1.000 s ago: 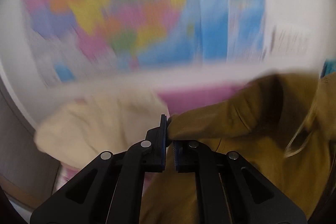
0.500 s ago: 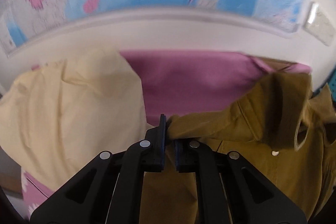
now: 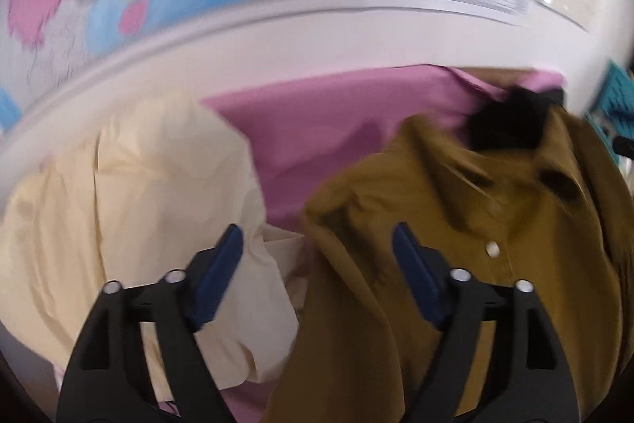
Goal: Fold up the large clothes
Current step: 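Lower the brown shirt onto the pink bed and open both grippers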
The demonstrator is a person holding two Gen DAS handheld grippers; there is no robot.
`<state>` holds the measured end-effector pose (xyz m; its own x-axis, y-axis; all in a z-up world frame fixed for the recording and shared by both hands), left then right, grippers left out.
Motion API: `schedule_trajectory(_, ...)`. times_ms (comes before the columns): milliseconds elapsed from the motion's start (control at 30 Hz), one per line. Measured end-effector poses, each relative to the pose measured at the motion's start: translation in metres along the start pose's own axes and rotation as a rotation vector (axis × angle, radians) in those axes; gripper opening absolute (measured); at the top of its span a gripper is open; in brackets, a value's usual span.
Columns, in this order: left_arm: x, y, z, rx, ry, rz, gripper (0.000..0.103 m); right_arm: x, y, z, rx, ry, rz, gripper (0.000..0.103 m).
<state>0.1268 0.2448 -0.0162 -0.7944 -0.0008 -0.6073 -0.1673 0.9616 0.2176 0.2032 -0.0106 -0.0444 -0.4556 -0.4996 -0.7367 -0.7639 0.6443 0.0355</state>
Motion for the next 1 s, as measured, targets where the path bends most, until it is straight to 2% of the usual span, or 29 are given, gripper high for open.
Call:
schedule_trajectory(33, 0.002, -0.006, -0.003, 0.010, -0.007, 0.037, 0.082, -0.001, 0.012, 0.004, 0.026, 0.014, -0.087, 0.093)
schedule_trajectory(100, 0.004, -0.018, -0.001, -0.001, 0.002, 0.090, 0.085, 0.000, 0.032, 0.024, 0.080, 0.077, -0.247, 0.095)
schedule_trajectory(133, 0.005, -0.023, 0.004, 0.000, 0.022, 0.109, 0.085, 0.000, 0.033, 0.034, 0.102, 0.108, -0.275, 0.095)
schedule_trajectory(233, 0.013, -0.034, 0.022, 0.014, 0.091, 0.124, 0.085, -0.001, 0.022, 0.069, 0.181, 0.187, -0.279, 0.095)
schedule_trajectory(300, 0.019, -0.034, 0.035, 0.010, 0.123, 0.130, 0.084, 0.001, 0.004, 0.090, 0.155, 0.243, -0.162, 0.091)
schedule_trajectory(333, 0.022, -0.037, 0.040, 0.012, 0.140, 0.137, 0.075, 0.003, 0.000, 0.095, 0.114, 0.251, -0.105, 0.065)
schedule_trajectory(367, 0.022, -0.038, 0.043, 0.012, 0.148, 0.142, 0.059, 0.003, -0.007, 0.097, 0.081, 0.249, -0.046, 0.048)
schedule_trajectory(400, 0.023, -0.039, 0.045, 0.001, 0.150, 0.151, 0.049, 0.001, -0.018, 0.094, 0.096, 0.224, 0.002, 0.016)
schedule_trajectory(433, 0.022, -0.039, 0.045, -0.004, 0.162, 0.150, 0.031, -0.002, -0.025, 0.090, 0.086, 0.207, 0.038, 0.010)
schedule_trajectory(467, 0.020, -0.037, 0.046, -0.005, 0.163, 0.141, 0.010, -0.006, -0.032, 0.082, 0.030, 0.174, 0.102, 0.010)
schedule_trajectory(533, 0.006, -0.028, 0.045, -0.029, 0.138, 0.103, 0.006, -0.013, -0.050, 0.065, -0.027, 0.113, 0.202, 0.007)
schedule_trajectory(600, -0.010, -0.017, 0.041, -0.039, 0.111, 0.047, 0.005, -0.021, -0.070, 0.048, -0.039, 0.046, 0.293, 0.005)
schedule_trajectory(700, -0.031, -0.008, 0.039, -0.043, 0.083, -0.008, 0.004, -0.016, -0.098, 0.050, -0.054, 0.012, 0.431, 0.005)
schedule_trajectory(767, -0.032, -0.009, 0.046, -0.086, 0.093, 0.010, 0.004, 0.000, -0.103, 0.068, -0.032, 0.071, 0.452, 0.008)
schedule_trajectory(800, -0.035, -0.012, 0.051, -0.097, 0.094, 0.022, 0.006, 0.007, -0.104, 0.079, -0.006, 0.110, 0.446, 0.017)
schedule_trajectory(833, -0.034, -0.013, 0.050, -0.107, 0.088, 0.030, 0.011, 0.007, -0.102, 0.080, 0.010, 0.108, 0.445, 0.031)
schedule_trajectory(867, -0.034, -0.012, 0.046, -0.114, 0.077, 0.031, 0.019, 0.007, -0.102, 0.076, 0.004, 0.089, 0.452, 0.037)
schedule_trajectory(900, -0.033, -0.009, 0.041, -0.127, 0.068, 0.032, 0.025, 0.008, -0.102, 0.070, -0.007, 0.078, 0.465, 0.049)
schedule_trajectory(933, -0.035, -0.019, 0.043, -0.141, 0.050, 0.036, 0.034, 0.007, -0.102, 0.057, -0.009, 0.056, 0.478, 0.057)
schedule_trajectory(1000, -0.035, -0.016, 0.021, -0.143, -0.023, 0.055, 0.041, 0.007, -0.100, 0.023, 0.001, 0.000, 0.452, 0.069)
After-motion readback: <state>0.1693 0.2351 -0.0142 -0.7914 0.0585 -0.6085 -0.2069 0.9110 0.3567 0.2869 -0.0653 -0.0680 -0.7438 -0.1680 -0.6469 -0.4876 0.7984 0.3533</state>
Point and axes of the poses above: each gripper's, at about its wrist camera, not at the fingertips, and z roughly the way its jaws point, y to its left, x to its underside, the point moved 7 cm from there along z, roughly the way its jaws point, and after that the axes turned 10 degrees about -x, right-handed, at the moved point
